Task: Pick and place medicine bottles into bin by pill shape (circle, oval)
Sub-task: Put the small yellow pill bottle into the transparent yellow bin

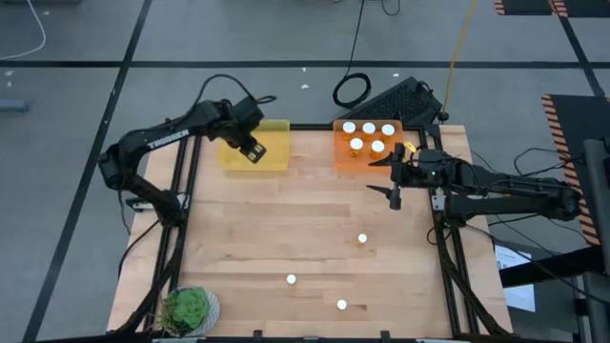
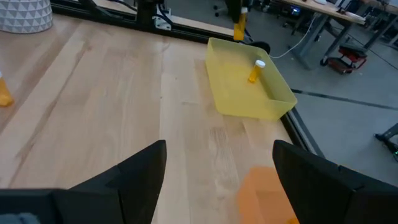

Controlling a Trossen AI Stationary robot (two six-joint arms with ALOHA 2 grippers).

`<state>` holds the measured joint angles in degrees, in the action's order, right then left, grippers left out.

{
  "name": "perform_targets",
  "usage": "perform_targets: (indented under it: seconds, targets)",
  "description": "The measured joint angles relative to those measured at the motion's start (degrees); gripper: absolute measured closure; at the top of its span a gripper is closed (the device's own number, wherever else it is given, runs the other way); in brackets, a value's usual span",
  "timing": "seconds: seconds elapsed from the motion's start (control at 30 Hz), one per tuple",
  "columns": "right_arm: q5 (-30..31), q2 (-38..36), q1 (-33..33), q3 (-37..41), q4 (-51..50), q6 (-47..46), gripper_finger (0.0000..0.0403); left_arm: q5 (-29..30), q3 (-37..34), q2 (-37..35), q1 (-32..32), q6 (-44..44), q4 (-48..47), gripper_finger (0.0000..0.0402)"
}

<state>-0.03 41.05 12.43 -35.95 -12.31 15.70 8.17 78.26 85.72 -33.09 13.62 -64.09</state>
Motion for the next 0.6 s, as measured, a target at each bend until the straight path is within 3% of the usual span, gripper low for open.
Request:
perform_targets:
  seconds: [0.3,0.6]
  targets:
    - [-0.02,0.00,0.00,0.00,0.03,0.02,0.0115,3.69,-0.10,11.07,-4.37,16.04,-0.57,0.0282]
    - [-0.07,0.01,0.00,0.00,0.01,0.02,0.0115,4.84,-0.09,18.17,-5.20,22.91,2.91,0.0282]
